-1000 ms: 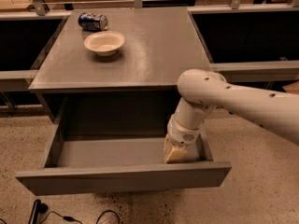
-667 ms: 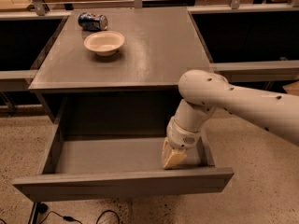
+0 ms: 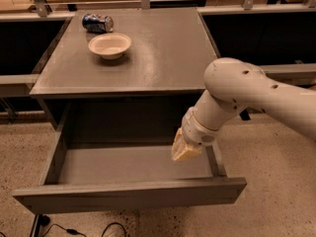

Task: Open top drawer

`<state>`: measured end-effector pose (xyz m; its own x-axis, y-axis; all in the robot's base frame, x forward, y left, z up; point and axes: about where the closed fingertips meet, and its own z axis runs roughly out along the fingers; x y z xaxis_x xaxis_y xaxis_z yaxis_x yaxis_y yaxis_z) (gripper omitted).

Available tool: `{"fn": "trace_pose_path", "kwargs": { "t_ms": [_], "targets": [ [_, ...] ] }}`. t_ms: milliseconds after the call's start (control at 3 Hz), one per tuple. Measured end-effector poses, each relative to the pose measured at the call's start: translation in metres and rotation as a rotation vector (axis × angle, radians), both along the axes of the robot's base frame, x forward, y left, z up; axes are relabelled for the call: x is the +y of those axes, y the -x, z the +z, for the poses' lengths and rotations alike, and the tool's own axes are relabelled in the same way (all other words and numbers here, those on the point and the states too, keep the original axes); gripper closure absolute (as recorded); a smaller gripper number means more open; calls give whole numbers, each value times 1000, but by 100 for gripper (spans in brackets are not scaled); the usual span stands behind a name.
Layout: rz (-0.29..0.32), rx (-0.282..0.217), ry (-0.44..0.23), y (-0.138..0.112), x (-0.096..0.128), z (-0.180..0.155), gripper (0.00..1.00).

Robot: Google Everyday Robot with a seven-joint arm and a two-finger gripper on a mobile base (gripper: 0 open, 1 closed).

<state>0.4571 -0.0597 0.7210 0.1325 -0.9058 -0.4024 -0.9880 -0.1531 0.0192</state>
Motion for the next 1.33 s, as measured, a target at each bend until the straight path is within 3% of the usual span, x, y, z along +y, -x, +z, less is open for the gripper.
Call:
{"fn": "trace_pose_path", "kwargs": {
  "t_ms": [333,1333],
  "targets": [
    [-28,-137,-125,-18,5,34,85],
    [-29,-147,-139,-16,5,37,15]
  ]
}}
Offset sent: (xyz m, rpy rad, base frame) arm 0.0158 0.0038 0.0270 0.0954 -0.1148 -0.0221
